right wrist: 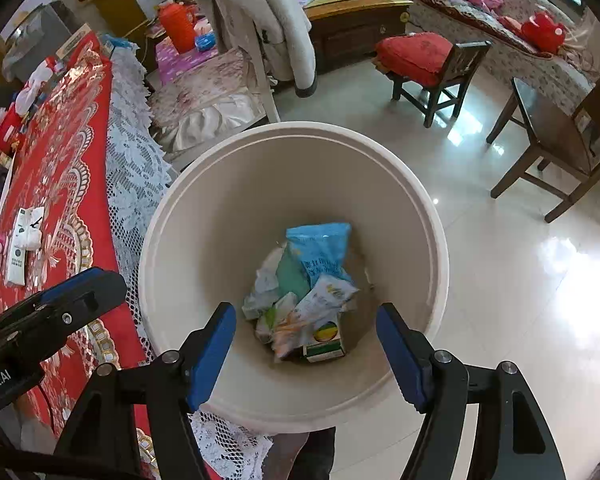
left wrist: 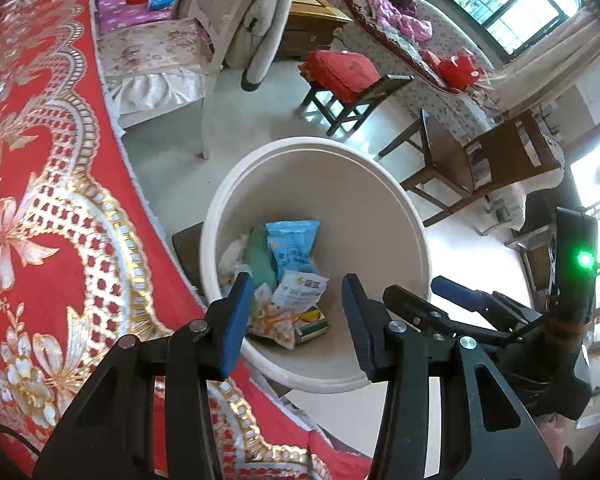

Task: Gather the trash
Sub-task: 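Move both open tools back over the tablecloth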

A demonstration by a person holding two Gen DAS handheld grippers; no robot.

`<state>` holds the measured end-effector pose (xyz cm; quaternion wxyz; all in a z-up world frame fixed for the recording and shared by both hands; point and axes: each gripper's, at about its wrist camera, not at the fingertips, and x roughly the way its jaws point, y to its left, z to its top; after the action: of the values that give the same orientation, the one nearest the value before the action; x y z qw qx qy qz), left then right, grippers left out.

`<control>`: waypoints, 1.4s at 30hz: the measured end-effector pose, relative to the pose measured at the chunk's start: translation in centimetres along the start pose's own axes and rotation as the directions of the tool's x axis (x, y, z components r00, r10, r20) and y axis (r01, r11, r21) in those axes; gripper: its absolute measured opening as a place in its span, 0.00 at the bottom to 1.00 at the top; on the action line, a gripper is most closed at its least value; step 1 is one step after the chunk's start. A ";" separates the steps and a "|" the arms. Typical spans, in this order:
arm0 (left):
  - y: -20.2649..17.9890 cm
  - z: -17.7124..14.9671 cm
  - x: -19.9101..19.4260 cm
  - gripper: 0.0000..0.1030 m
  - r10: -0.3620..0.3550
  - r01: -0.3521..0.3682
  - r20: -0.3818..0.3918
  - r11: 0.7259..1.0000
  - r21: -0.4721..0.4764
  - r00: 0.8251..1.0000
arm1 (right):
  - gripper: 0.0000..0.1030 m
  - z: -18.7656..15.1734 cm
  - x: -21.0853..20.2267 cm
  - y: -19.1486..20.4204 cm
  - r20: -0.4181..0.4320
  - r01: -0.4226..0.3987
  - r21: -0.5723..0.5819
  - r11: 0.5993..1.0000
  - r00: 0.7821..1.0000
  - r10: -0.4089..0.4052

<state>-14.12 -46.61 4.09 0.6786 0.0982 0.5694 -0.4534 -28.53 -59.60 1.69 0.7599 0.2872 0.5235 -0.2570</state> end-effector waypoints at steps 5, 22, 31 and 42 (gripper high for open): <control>1.0 -0.3 -1.5 0.43 0.038 -0.037 0.025 0.999 -0.013 0.999 | 0.68 0.1 -0.4 1.3 0.007 0.000 -0.019 1.000 1.000 0.001; 12.3 -3.3 -9.5 0.43 0.234 -0.207 0.119 0.957 -0.205 0.965 | 0.68 0.7 -0.4 13.5 0.012 -0.092 -0.216 0.972 0.995 0.097; 18.4 -5.1 -14.0 0.43 0.331 -0.272 0.147 0.908 -0.320 0.932 | 0.68 0.0 0.3 21.1 -0.012 -0.139 -0.340 0.930 0.990 0.144; 22.1 -5.4 -16.7 0.43 0.382 -0.310 0.148 0.879 -0.363 0.912 | 0.69 0.0 0.8 27.8 -0.023 -0.163 -0.446 0.880 0.985 0.170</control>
<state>-0.74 -22.06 8.25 0.8133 0.0335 0.5336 -0.2296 -9.05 -40.15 5.63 0.8290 0.1472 0.5355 -0.0662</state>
